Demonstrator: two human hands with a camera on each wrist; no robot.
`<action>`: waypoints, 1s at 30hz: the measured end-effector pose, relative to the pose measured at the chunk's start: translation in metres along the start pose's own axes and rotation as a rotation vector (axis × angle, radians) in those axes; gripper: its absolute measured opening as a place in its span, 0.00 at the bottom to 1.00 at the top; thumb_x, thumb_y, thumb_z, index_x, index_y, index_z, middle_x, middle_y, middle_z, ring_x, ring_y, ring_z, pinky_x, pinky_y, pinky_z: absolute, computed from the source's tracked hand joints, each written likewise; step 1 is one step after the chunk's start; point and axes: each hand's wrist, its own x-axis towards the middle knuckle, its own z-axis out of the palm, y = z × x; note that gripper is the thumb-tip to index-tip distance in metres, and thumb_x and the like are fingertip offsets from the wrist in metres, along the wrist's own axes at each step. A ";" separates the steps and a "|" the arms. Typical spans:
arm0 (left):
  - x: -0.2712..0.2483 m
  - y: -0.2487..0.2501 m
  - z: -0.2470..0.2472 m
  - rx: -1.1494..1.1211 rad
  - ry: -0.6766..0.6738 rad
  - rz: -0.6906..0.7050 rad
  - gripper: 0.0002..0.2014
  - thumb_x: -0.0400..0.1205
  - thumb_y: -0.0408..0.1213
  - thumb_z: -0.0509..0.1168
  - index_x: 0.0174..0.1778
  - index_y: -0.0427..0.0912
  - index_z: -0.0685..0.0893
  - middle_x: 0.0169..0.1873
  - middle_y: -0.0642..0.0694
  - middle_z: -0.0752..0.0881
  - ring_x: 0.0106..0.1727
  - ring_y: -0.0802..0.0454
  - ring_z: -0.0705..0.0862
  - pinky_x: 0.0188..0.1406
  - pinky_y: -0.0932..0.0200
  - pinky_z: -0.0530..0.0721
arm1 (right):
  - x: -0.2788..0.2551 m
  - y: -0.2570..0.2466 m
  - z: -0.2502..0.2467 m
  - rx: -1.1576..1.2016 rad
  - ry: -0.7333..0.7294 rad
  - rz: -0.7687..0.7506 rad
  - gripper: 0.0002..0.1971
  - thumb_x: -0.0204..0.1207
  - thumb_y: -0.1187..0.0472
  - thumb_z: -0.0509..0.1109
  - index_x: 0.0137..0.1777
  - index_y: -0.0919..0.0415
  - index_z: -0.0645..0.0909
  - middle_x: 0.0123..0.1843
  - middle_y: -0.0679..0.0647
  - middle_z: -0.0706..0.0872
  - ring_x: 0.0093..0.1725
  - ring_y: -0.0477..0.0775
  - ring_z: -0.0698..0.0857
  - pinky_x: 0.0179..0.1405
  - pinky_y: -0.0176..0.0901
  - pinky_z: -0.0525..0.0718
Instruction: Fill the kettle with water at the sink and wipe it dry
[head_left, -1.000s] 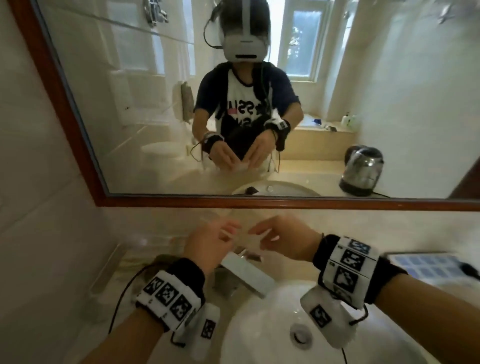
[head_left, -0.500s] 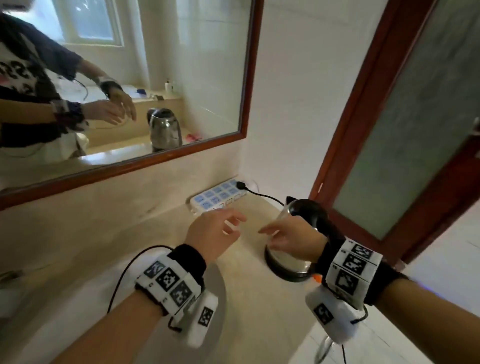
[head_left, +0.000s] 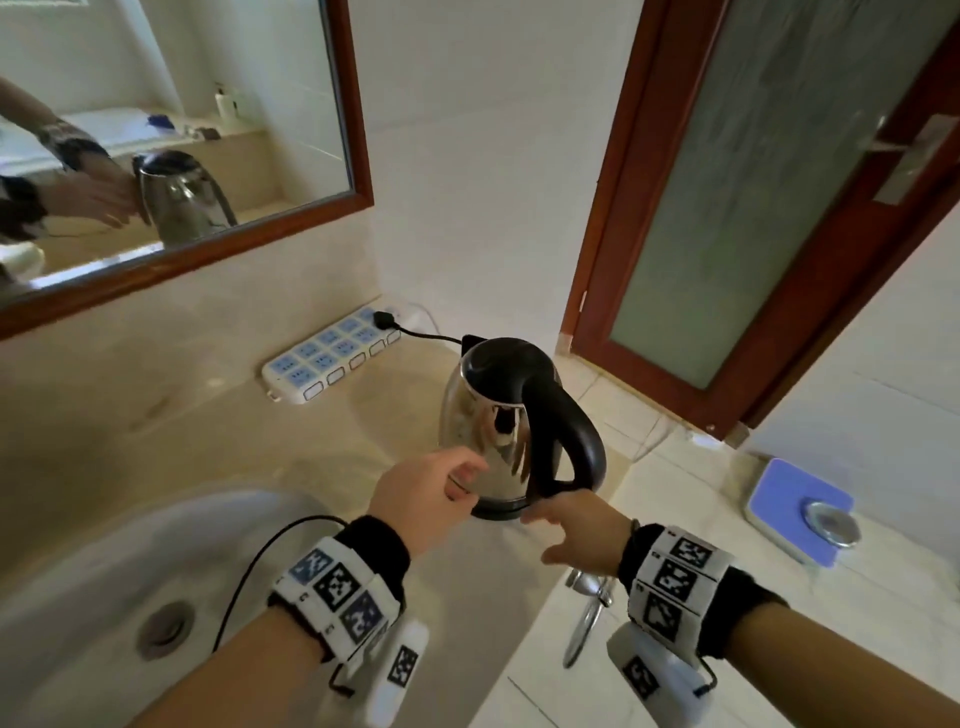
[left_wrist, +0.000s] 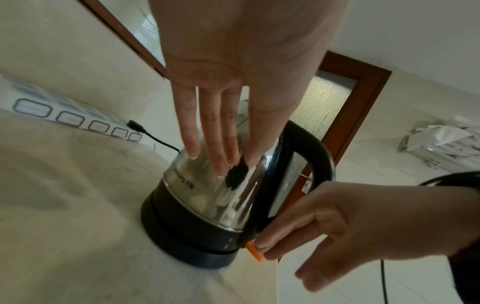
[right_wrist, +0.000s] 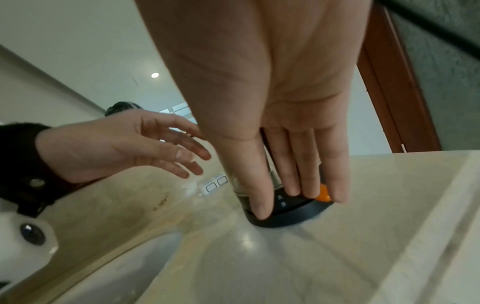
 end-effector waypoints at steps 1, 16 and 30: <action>0.001 -0.001 0.003 -0.003 -0.001 -0.010 0.14 0.73 0.35 0.69 0.53 0.54 0.83 0.40 0.59 0.83 0.41 0.59 0.85 0.43 0.65 0.81 | 0.004 0.003 0.004 -0.017 -0.003 0.008 0.26 0.74 0.61 0.71 0.73 0.58 0.72 0.75 0.54 0.74 0.75 0.53 0.71 0.73 0.40 0.66; 0.006 -0.015 0.015 -0.042 -0.031 -0.082 0.12 0.74 0.34 0.69 0.51 0.53 0.84 0.46 0.54 0.87 0.42 0.57 0.86 0.46 0.62 0.83 | 0.018 0.008 0.029 -0.108 -0.014 0.173 0.18 0.76 0.66 0.64 0.66 0.67 0.75 0.67 0.63 0.78 0.67 0.63 0.78 0.65 0.50 0.79; 0.003 -0.018 0.011 -0.049 -0.009 -0.089 0.12 0.74 0.34 0.68 0.51 0.52 0.84 0.45 0.55 0.86 0.41 0.57 0.85 0.45 0.63 0.83 | 0.025 0.005 0.025 -0.100 -0.040 0.133 0.18 0.73 0.65 0.67 0.63 0.68 0.78 0.64 0.62 0.80 0.63 0.61 0.80 0.62 0.48 0.81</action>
